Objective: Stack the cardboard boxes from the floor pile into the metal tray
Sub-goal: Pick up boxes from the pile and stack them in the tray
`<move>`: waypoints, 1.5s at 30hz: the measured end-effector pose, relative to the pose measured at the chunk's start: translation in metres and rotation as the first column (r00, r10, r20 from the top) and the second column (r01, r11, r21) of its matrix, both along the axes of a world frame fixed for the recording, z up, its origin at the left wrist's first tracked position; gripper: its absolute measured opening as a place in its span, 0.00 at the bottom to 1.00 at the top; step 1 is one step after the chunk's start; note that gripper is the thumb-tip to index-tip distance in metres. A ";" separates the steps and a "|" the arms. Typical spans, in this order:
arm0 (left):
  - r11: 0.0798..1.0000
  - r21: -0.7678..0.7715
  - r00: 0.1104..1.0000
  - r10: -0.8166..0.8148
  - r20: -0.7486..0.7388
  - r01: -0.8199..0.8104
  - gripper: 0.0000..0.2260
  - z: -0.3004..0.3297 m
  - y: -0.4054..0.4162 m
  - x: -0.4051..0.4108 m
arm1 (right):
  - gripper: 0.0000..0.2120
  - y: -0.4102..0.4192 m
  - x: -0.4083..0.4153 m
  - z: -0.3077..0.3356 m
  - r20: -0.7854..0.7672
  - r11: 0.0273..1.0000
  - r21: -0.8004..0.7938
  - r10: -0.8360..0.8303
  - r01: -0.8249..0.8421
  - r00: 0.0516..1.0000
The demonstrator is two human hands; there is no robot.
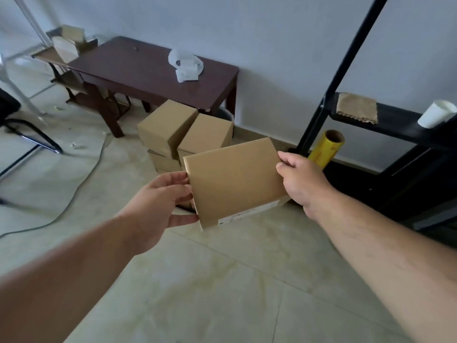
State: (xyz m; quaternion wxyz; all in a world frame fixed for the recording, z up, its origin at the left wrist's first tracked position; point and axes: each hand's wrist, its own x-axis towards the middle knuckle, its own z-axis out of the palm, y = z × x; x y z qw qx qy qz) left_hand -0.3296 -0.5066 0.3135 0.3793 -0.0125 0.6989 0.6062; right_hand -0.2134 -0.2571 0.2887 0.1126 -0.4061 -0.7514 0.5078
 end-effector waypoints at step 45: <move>0.986 0.168 0.975 -0.046 0.219 0.009 0.23 -0.002 0.027 -0.313 | 0.24 0.038 -0.371 0.014 0.045 0.998 0.029 0.050 -0.051 0.998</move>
